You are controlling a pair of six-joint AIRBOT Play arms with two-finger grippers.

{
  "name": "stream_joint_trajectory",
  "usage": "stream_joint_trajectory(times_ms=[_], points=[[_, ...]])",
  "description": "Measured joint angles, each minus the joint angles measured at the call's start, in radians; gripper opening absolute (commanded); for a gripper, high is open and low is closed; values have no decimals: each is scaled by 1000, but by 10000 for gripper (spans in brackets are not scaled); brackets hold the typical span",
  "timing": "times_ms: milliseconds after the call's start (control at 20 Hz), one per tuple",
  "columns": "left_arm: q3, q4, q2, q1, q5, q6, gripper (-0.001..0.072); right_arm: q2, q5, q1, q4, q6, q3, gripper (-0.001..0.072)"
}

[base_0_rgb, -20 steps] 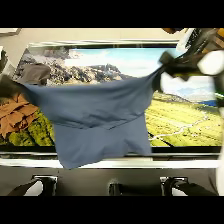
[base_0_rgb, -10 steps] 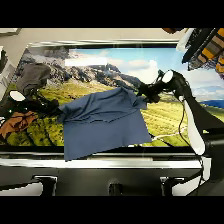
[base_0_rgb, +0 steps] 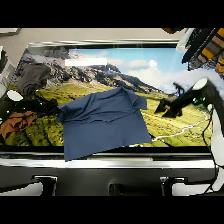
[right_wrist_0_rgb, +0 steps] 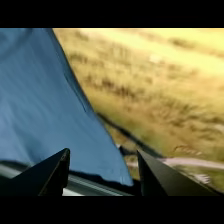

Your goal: Fold the clothes and pants, and hang the long-sleeved shirts on hangers.

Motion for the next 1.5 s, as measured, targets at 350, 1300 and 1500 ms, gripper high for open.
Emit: stream_joint_trajectory(times_ms=[350,1300,1500], points=[[0,-5,5,0,-8,2,19,29,-121,77,80,-114,-322,188],[-1,-6,4,-12,-14,2,19,-56,-547,88,-298,645,317,423],[-1,-5,4,-16,-15,2,19,-21,-380,21,-219,499,327,461]])
